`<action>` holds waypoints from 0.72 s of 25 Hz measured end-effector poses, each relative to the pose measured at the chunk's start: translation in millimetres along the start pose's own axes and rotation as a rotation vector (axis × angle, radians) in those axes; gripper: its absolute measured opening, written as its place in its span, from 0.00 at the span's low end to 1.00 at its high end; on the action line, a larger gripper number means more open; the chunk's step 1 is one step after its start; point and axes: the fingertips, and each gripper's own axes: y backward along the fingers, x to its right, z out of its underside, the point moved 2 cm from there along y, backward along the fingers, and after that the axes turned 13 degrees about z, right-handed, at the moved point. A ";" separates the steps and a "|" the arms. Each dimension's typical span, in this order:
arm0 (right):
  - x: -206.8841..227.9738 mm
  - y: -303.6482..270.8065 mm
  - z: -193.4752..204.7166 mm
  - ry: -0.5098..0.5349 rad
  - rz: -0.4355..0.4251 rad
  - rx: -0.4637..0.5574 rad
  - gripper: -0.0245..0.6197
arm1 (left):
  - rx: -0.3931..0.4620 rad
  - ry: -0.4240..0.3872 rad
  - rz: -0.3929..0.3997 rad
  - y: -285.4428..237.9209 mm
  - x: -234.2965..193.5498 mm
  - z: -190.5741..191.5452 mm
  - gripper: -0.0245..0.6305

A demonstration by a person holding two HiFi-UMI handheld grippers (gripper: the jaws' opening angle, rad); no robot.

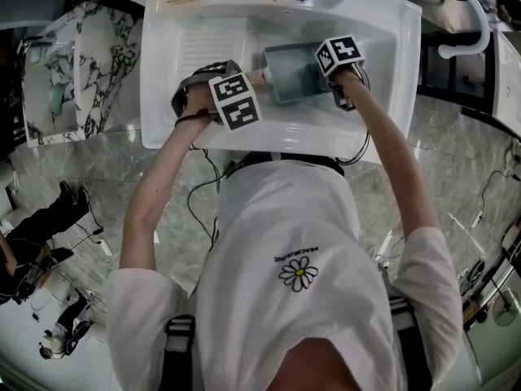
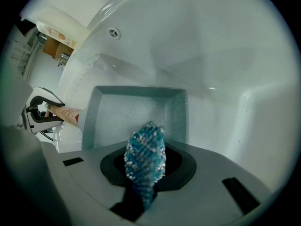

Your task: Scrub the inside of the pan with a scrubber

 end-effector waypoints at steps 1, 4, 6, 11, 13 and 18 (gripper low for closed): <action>-4.7 0.7 -0.3 -0.006 -0.014 0.002 0.14 | -0.002 0.000 0.000 -0.3 0.1 0.1 0.25; -17.2 2.1 -2.7 -0.016 -0.049 0.008 0.14 | -0.002 -0.003 -0.004 -0.2 -0.8 0.5 0.25; -24.6 3.2 -3.8 -0.042 -0.080 0.011 0.14 | -0.002 -0.003 -0.006 -0.1 -0.8 0.9 0.25; -48.3 9.2 -5.2 -0.073 -0.163 0.022 0.14 | -0.002 -0.007 -0.010 0.8 1.9 -0.7 0.25; -62.2 11.7 -7.8 -0.086 -0.205 0.028 0.14 | -0.006 -0.008 -0.012 0.3 1.8 0.1 0.25; -85.7 15.1 -9.9 -0.098 -0.265 0.037 0.14 | -0.009 -0.004 -0.014 -2.4 2.3 1.1 0.25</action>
